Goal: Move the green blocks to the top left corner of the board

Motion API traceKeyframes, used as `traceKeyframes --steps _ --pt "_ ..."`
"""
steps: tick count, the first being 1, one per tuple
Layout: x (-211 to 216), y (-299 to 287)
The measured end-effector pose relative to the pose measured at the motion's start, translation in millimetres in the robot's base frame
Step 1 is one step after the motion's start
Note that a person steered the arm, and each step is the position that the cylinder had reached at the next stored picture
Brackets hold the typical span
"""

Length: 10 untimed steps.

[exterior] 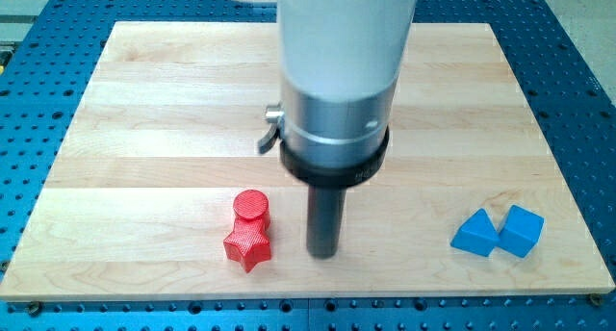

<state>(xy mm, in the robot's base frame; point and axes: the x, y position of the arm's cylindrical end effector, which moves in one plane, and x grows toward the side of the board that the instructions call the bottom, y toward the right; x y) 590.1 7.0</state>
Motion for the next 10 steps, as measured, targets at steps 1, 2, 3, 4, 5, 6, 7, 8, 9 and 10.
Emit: traceKeyframes --steps 1,2,3,4,5,6,7,8,9,10 --pt "1 -28" --pt "1 -39" --pt "10 -45" --pt "5 -37" --pt "-5 -24" --pt "21 -2" --pt "26 -2" --pt "27 -2" --pt "-22 -2" --pt "-84 2"
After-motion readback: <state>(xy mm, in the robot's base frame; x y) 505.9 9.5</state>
